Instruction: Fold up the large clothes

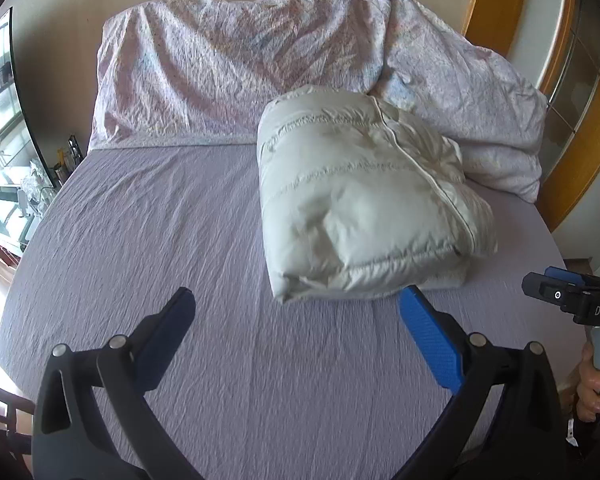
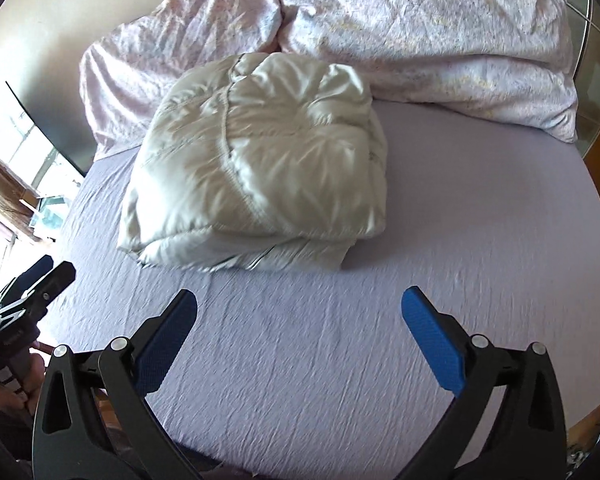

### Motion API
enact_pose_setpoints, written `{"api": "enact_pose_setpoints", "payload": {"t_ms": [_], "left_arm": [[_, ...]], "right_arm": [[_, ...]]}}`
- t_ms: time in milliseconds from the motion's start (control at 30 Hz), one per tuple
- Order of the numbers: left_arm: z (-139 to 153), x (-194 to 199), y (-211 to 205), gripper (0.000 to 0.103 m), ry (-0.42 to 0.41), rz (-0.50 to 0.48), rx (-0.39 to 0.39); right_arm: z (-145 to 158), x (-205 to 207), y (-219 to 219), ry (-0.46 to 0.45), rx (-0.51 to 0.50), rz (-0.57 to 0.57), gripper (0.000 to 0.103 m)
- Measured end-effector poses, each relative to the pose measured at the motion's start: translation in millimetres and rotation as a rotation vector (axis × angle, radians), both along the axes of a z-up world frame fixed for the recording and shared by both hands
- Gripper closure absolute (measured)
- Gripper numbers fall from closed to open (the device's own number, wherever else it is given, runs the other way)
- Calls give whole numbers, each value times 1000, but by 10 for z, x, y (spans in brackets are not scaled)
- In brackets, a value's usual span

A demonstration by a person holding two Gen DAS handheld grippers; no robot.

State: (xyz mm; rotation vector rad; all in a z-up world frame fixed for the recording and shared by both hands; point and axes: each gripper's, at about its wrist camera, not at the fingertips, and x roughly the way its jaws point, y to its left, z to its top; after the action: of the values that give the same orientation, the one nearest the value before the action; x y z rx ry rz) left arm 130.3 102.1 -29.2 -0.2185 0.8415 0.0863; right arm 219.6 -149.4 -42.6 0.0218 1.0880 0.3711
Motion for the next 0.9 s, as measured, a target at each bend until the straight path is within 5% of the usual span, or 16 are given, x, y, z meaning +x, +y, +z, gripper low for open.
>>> {"api": "enact_pose_setpoints", "payload": {"t_ms": [900], "left_arm": [[47, -251, -259, 2, -10, -76, -32]], "right_arm": [[62, -397, 1, -43, 60, -14, 1]]}}
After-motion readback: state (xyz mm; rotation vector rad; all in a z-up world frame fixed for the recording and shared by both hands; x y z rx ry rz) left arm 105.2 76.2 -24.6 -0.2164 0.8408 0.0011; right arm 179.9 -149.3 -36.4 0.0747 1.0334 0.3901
